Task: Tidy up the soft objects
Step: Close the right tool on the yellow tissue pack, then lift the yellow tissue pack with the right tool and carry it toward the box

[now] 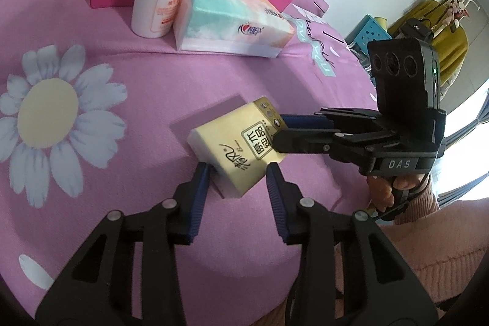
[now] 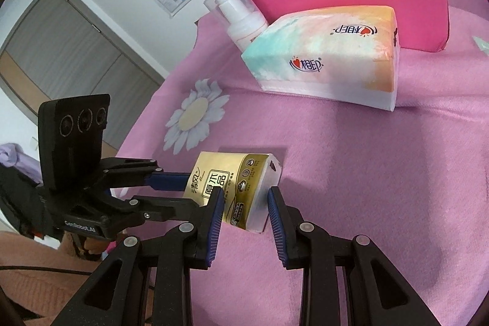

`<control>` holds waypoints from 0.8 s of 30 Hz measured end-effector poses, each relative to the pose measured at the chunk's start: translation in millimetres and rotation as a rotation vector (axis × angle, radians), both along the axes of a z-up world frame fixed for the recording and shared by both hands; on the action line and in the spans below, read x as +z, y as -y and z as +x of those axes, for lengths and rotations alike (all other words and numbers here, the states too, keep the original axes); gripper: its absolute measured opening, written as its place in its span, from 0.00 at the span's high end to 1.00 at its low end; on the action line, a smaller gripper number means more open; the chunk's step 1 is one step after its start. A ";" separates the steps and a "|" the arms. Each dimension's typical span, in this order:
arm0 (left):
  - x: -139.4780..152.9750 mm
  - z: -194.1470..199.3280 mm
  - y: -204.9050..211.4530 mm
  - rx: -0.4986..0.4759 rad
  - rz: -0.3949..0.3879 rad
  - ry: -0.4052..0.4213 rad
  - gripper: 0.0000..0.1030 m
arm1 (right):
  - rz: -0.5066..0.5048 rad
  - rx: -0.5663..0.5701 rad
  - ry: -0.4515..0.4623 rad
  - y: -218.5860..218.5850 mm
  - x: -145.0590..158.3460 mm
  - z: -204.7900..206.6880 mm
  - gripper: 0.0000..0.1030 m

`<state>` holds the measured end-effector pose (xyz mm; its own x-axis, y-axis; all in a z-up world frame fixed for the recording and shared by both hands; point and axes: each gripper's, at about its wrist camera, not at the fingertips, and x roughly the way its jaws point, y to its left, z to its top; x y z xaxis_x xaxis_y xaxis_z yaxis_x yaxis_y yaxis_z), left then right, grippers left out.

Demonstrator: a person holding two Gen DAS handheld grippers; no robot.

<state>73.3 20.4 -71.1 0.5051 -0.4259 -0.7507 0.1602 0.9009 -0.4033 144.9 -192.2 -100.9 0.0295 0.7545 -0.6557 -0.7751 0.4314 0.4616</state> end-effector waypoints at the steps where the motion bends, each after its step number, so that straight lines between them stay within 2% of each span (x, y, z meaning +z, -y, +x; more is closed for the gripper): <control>1: -0.3 0.3 0.0 0.004 0.002 0.001 0.60 | 0.000 -0.001 0.002 1.2 0.6 -0.2 0.70; 13: 1.3 6.2 -9.6 0.023 -0.021 0.003 0.60 | 0.009 -0.035 -0.001 8.6 2.2 8.4 0.70; 14: 1.4 5.1 -9.3 0.018 -0.026 0.003 0.62 | 0.013 -0.038 -0.002 9.5 2.1 9.4 0.70; 16: 0.7 5.2 -8.5 0.003 -0.033 0.000 0.70 | 0.018 -0.040 -0.011 7.2 0.5 11.4 0.70; 24: 0.7 11.1 -6.6 -0.003 -0.046 -0.006 0.70 | 0.022 -0.042 -0.003 7.9 0.7 15.7 0.70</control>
